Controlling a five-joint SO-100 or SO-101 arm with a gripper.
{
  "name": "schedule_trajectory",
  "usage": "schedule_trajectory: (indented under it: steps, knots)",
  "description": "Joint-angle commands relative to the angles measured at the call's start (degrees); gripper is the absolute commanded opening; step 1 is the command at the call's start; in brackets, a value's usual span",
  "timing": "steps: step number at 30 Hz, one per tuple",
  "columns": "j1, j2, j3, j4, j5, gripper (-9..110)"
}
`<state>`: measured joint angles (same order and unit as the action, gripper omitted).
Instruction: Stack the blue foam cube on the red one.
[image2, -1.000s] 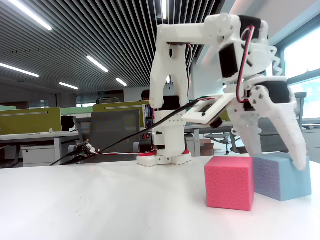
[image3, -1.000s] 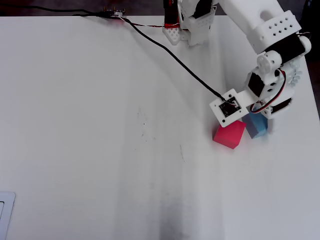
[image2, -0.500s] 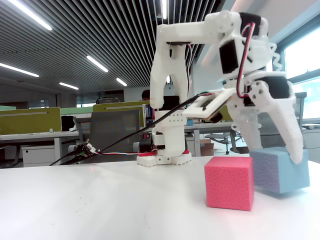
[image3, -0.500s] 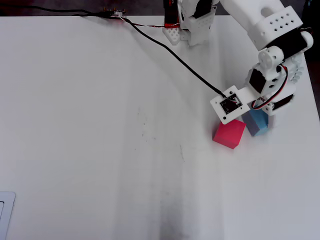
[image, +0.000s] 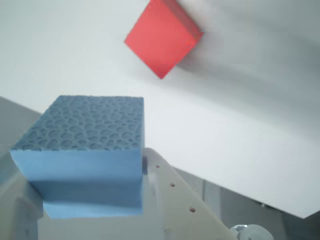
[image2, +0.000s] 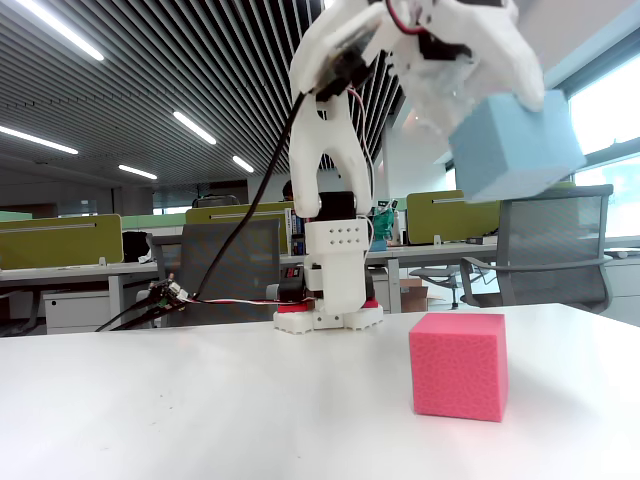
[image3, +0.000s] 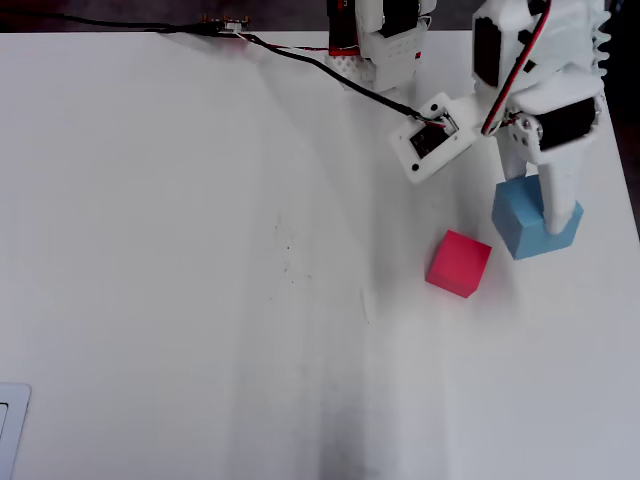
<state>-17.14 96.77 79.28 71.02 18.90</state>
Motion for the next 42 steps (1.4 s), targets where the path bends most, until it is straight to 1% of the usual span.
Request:
schedule_trajectory:
  steps: [1,8,17,28,42]
  knots:
    - [1.1,3.0,-3.8,1.6,0.2,20]
    - [6.6,1.3,-3.2,3.9,0.2,20]
    - [9.2,-6.9,-3.3,6.5,0.2,18]
    - [9.8,-16.0,-5.3,5.0,1.2,18]
    - [9.3,-17.3,-1.0,1.4,1.3,18]
